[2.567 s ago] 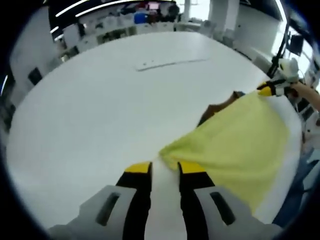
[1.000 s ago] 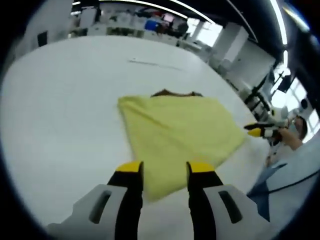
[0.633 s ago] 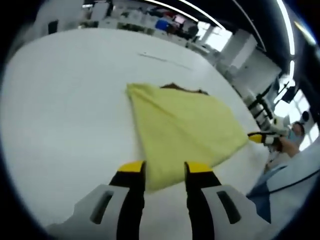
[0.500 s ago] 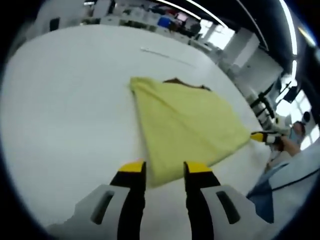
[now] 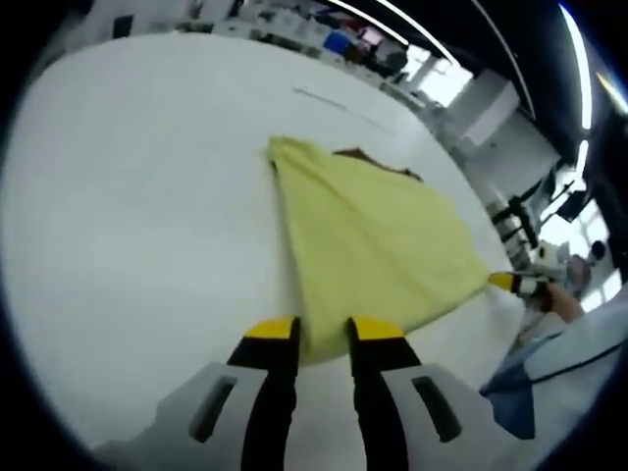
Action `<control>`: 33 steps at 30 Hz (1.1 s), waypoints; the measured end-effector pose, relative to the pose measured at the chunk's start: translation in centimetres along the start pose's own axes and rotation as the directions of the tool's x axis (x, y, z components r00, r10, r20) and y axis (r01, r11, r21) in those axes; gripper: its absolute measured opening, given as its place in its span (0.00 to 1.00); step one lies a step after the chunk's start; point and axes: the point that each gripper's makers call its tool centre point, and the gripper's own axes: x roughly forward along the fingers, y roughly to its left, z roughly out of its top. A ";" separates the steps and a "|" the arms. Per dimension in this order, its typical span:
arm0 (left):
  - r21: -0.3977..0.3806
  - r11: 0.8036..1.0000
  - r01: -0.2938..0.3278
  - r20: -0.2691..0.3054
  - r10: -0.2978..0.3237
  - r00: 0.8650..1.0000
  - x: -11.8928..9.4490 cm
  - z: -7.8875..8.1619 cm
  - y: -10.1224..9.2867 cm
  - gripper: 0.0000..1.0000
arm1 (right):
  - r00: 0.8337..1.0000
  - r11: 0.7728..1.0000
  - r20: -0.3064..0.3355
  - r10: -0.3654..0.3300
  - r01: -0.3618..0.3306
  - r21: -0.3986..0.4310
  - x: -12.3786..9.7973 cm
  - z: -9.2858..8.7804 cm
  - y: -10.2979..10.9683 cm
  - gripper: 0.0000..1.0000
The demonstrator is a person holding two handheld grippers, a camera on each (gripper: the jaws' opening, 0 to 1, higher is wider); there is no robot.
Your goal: Fold the garment on the visible template until the final outline fits inside the template.
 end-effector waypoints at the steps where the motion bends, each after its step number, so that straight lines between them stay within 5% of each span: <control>1: -0.009 1.000 0.002 0.003 -0.002 1.000 0.0 0.0 0.0 0.17 | 1.000 1.000 -0.001 0.000 0.000 0.002 0.0 0.0 0.0 0.07; 14: -0.052 0.999 0.011 -0.001 -0.011 1.000 -0.2 -0.2 0.0 0.01 | 1.000 1.000 -0.002 0.002 -0.002 0.015 -0.3 0.1 0.1 0.05; 30: -0.049 0.999 -0.001 0.016 0.002 1.000 -1.7 1.1 -0.6 0.00 | 1.000 1.000 0.026 -0.003 0.004 -0.014 -1.6 1.5 0.8 0.02; 33: -0.076 0.997 -0.034 -0.026 0.032 0.999 -1.6 -0.1 0.4 0.00 | 1.000 1.000 0.027 -0.007 0.007 -0.002 -1.7 1.1 0.8 0.02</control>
